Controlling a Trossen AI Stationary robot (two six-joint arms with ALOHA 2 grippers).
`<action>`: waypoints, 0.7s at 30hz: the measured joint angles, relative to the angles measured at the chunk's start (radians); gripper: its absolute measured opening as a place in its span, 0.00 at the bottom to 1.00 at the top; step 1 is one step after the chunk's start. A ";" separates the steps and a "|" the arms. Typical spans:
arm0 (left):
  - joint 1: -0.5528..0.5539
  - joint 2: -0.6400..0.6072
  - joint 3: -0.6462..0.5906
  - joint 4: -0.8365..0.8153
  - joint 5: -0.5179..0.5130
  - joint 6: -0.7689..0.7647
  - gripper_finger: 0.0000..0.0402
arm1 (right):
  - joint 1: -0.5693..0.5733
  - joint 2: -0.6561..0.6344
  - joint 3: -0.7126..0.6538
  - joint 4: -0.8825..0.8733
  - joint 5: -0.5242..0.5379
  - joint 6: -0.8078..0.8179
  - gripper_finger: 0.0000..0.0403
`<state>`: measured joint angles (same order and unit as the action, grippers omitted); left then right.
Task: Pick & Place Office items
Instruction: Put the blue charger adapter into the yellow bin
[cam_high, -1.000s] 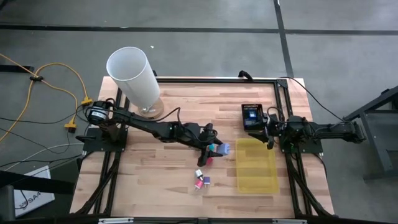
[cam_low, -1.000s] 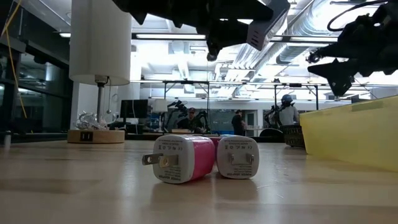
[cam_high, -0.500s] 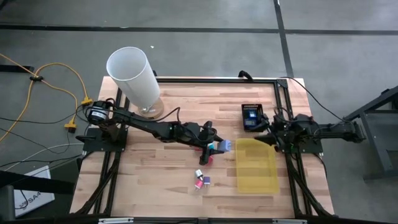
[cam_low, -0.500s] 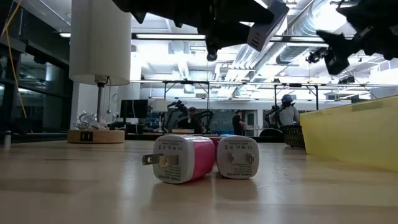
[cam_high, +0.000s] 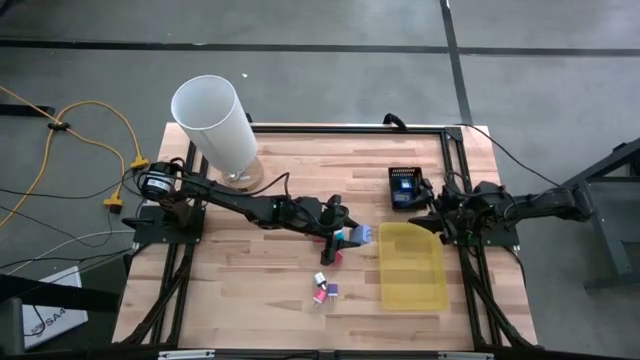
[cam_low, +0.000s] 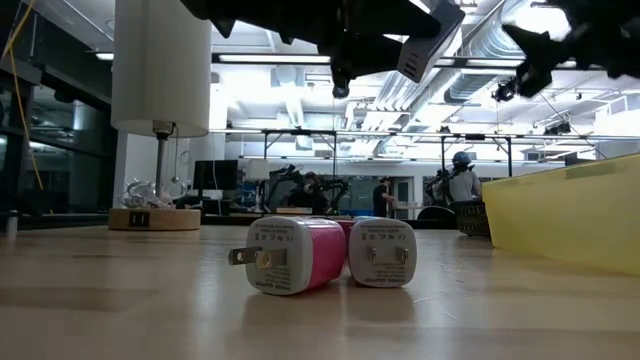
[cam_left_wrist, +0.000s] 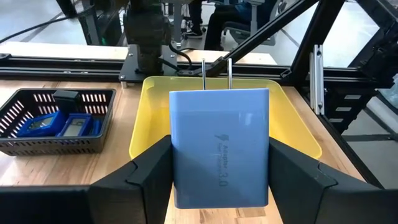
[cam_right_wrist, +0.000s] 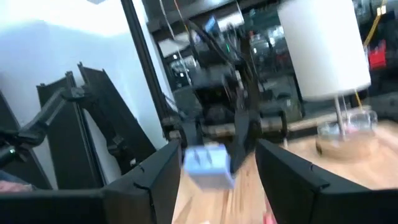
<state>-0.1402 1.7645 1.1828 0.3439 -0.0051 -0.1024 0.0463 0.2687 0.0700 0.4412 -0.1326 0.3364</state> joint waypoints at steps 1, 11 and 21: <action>0.000 0.000 0.000 0.000 0.000 0.000 0.52 | 0.000 0.017 0.018 0.003 -0.002 -0.011 0.48; 0.000 0.000 0.000 -0.003 0.001 -0.003 0.52 | 0.000 0.215 0.190 -0.003 -0.053 -0.084 0.48; 0.000 0.000 0.000 -0.011 0.001 -0.003 0.52 | 0.000 0.475 0.366 -0.004 -0.143 -0.121 0.48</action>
<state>-0.1402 1.7645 1.1828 0.3331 -0.0039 -0.1051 0.0461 0.7439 0.4365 0.4373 -0.2756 0.2159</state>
